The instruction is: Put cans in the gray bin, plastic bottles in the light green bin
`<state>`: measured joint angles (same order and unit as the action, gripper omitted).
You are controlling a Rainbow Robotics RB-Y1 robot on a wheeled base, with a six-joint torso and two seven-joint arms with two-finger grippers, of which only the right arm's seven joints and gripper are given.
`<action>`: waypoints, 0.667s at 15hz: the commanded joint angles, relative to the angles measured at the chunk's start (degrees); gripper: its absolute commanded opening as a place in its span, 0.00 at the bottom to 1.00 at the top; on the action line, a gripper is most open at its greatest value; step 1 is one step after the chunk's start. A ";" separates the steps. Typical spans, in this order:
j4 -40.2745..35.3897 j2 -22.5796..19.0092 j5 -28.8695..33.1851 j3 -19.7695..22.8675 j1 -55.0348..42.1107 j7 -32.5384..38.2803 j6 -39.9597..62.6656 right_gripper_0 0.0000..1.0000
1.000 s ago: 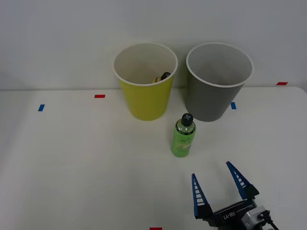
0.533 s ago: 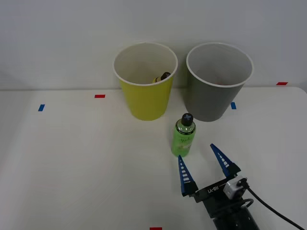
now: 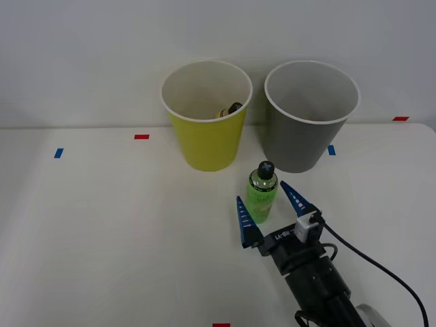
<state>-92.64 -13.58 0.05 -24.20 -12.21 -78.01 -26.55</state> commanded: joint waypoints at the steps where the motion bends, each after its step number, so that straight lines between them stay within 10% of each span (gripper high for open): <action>1: 0.00 0.74 -0.05 -0.05 1.75 -0.65 2.74 1.00; 10: 0.09 1.01 -1.10 0.65 1.75 -1.79 3.26 1.00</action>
<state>-92.62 -12.47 -0.93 -23.70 -10.37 -79.68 -23.24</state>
